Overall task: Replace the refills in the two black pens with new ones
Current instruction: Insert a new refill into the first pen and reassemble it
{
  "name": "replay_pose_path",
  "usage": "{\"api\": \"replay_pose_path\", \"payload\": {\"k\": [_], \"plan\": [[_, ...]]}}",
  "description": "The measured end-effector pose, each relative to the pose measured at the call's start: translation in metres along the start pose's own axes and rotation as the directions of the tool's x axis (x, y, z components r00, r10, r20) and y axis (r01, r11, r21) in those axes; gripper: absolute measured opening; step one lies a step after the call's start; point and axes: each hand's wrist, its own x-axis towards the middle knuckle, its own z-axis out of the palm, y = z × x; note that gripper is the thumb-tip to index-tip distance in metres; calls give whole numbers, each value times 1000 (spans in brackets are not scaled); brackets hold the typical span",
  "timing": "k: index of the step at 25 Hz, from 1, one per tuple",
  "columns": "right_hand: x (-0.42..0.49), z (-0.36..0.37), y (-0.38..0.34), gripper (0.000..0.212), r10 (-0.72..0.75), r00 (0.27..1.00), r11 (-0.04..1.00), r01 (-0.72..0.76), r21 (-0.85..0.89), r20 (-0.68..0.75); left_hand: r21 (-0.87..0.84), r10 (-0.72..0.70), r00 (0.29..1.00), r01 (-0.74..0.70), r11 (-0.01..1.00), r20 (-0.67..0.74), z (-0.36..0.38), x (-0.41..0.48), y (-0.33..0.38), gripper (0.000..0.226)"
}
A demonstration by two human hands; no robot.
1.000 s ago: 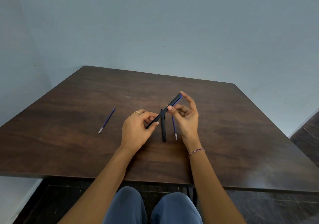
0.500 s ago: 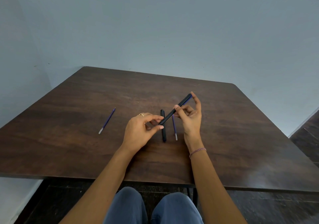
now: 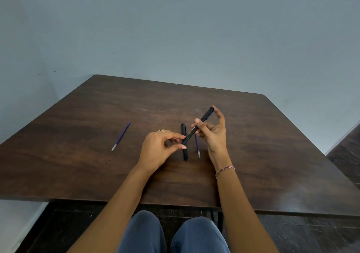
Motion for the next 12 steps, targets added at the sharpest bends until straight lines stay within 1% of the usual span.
{"api": "replay_pose_path", "payload": {"k": [6, 10, 12], "plan": [[2, -4, 2, 64, 44, 994, 997, -51, 64, 100, -27, -3, 997, 5, 1000, 78, -2, 0, 1, 31], [3, -8, 5, 61, 65, 988, 996, -72, 46, 142, -46, -5, 991, 11, 999, 134, -2, 0, 1, 26], [4, -9, 7, 60, 75, 986, 996, -80, 30, 147, -22, 12, 984, -8, 1000, 178, -2, 1, 2, 23]]}}
